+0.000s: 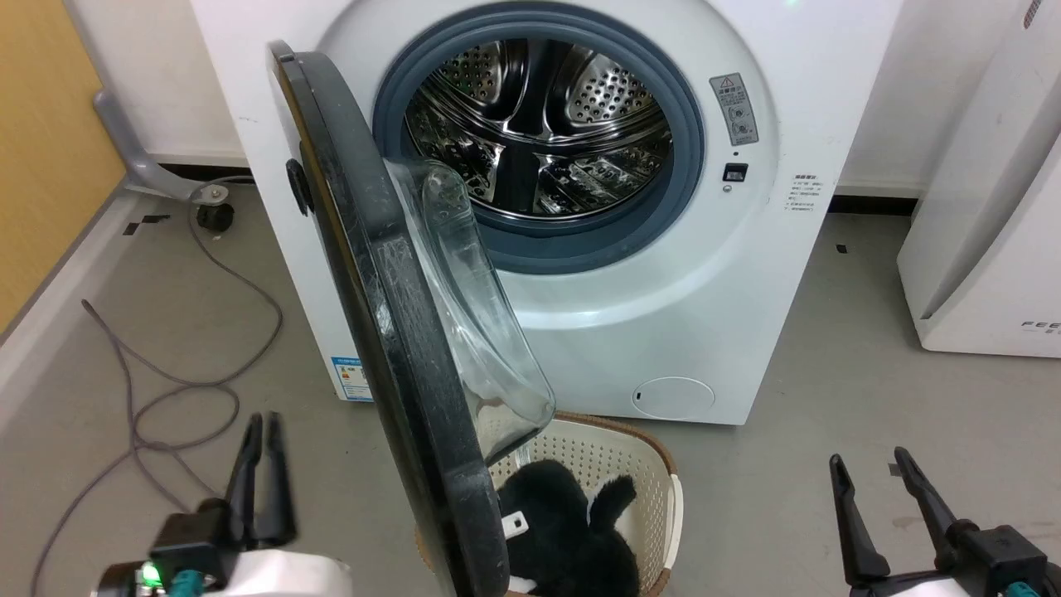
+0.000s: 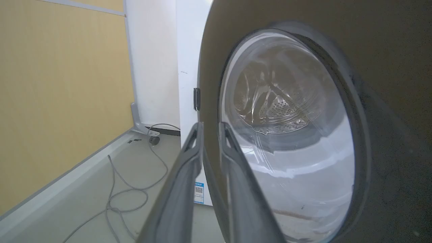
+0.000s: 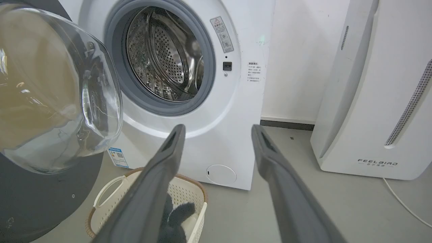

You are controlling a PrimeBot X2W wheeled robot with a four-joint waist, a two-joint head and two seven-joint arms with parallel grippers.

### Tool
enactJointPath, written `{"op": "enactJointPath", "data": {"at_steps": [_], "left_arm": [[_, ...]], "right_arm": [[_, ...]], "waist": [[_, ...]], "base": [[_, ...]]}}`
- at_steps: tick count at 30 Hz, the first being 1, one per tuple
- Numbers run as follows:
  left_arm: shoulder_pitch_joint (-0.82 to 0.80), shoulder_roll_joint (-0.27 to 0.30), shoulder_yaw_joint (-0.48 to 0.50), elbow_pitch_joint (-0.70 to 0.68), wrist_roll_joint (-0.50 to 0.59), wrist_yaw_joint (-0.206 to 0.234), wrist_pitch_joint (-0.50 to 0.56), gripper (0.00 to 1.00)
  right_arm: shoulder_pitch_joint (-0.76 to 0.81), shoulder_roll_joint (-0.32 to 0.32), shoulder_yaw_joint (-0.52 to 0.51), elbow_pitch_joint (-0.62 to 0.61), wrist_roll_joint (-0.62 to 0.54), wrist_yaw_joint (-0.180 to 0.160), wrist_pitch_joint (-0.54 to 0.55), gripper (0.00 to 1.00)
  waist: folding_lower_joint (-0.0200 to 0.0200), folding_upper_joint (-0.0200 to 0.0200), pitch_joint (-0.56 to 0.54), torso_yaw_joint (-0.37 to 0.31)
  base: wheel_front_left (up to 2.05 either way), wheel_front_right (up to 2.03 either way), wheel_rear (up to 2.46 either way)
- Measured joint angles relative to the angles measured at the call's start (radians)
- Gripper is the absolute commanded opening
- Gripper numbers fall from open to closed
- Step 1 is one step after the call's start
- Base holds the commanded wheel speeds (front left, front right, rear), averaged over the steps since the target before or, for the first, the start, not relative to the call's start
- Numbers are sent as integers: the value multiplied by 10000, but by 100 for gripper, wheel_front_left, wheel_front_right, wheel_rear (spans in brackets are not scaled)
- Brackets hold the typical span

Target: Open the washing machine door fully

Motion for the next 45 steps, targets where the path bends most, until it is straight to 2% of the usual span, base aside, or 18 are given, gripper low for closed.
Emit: {"op": "enactJointPath", "data": {"at_steps": [11, 19, 33, 45], "left_arm": [[-523, 2, 456, -1952, 178, 92, -4, 0], [-834, 4, 63, -3382, 180, 79, -12, 0], [-1279, 0, -2213, -4589, 341, -395, -12, 0], [-1281, -6, -4236, -3772, -236, -823, -12, 0]], "right_arm": [[0, 6, -46, -286, 48, 0, -2, 100], [-7, 8, -92, -671, 115, 0, 0, 100], [-20, 8, -176, -989, 178, 0, 0, 100], [-23, 8, -205, -1244, 309, 0, -2, 100]], "waist": [[0, 0, 9, 130], [0, 0, 83, 78], [0, 0, 174, 11], [0, 0, 243, -22]], "base": [[0, 0, 0], [0, 0, 0], [0, 0, 0], [0, 0, 0]]}}
